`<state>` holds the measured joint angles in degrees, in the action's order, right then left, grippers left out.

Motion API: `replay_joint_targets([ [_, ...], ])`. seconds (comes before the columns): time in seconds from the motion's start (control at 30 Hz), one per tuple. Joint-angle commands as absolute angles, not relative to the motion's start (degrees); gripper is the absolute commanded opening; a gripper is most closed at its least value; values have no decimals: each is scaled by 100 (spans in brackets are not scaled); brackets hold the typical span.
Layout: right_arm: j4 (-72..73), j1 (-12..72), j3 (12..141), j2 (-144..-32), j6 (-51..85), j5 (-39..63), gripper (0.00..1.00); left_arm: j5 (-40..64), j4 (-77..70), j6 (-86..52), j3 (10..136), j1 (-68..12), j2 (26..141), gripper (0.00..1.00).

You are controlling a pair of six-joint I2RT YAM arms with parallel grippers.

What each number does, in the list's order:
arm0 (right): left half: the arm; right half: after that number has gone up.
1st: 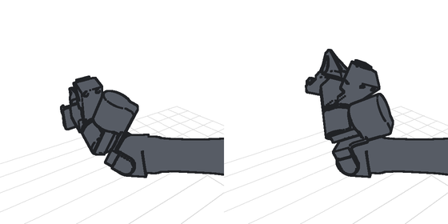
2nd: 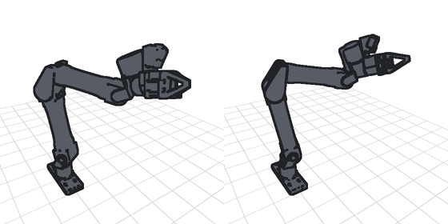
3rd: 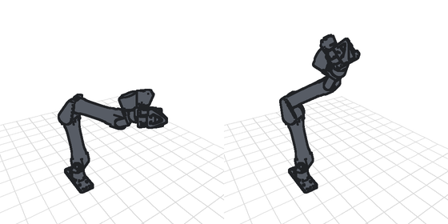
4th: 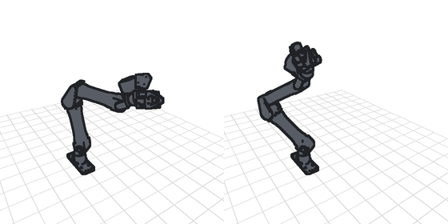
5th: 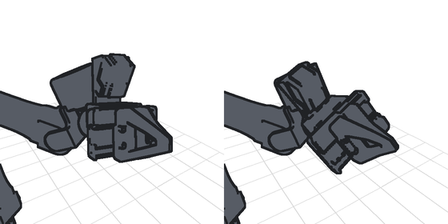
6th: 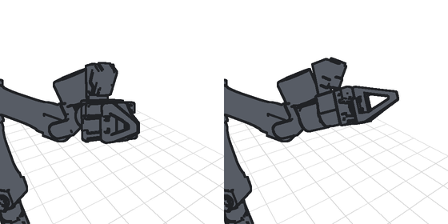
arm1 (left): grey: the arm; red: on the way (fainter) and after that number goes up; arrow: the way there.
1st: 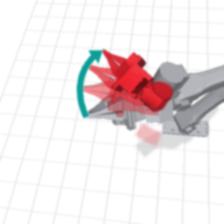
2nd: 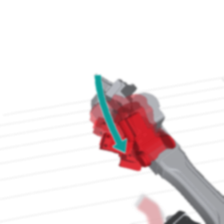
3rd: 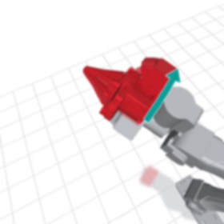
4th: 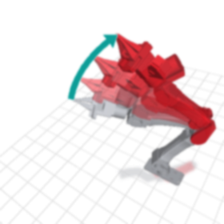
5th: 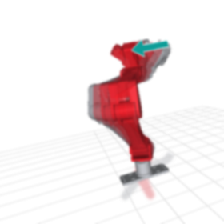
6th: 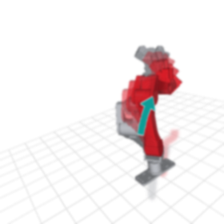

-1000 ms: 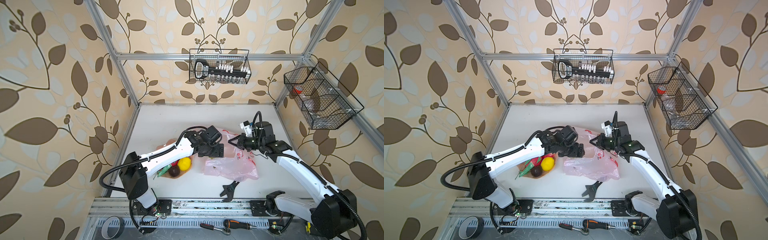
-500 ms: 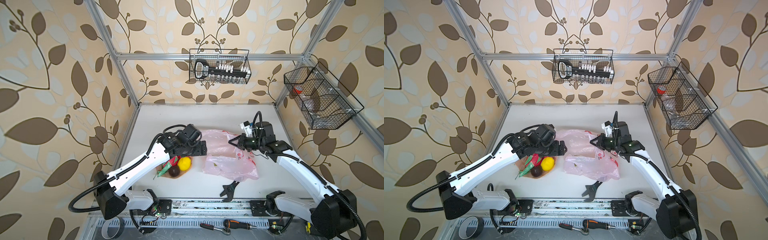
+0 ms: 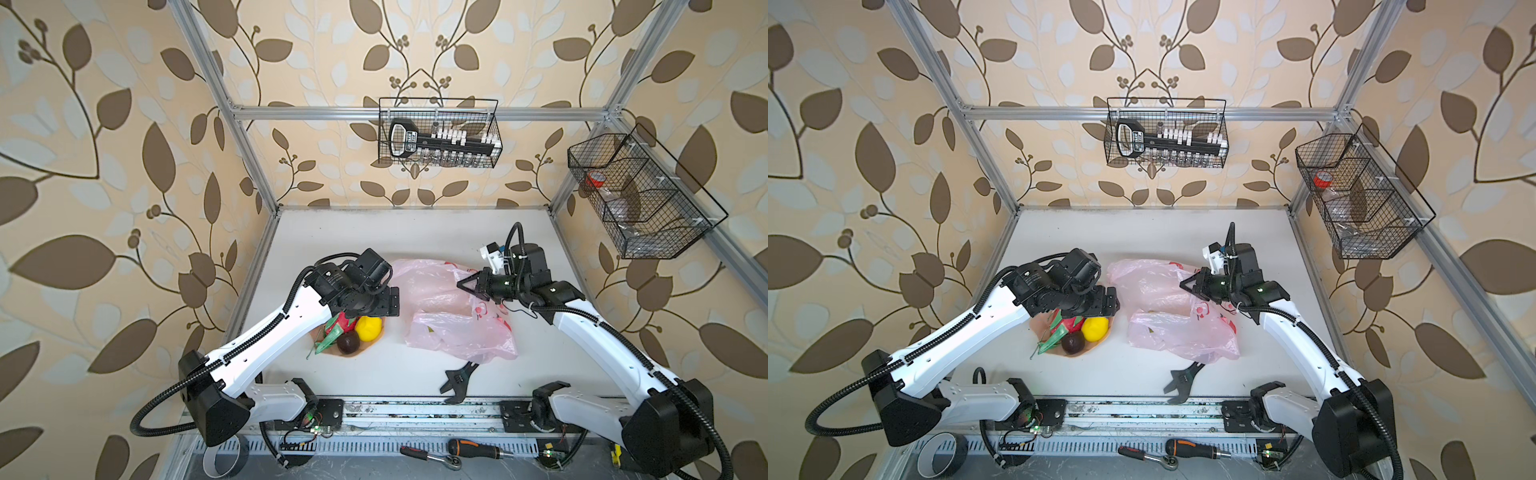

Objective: Place the fruits into the plastic bag
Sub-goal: Pick up the fruit from the plate.

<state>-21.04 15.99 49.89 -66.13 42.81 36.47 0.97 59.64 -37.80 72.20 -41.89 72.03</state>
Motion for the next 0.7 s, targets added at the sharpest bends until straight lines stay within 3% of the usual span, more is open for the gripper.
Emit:
replay_joint_targets([
  [0.0, -2235, 1567, 5165, -6600, 4167, 3735, 0, -116, 6311, -3664, 7248, -4104, 7224, 93],
  [0.67, -2171, 1517, 5176, -6618, 4175, 3849, 0, -368, 7032, -5592, 5695, -3773, 6229, 92],
])
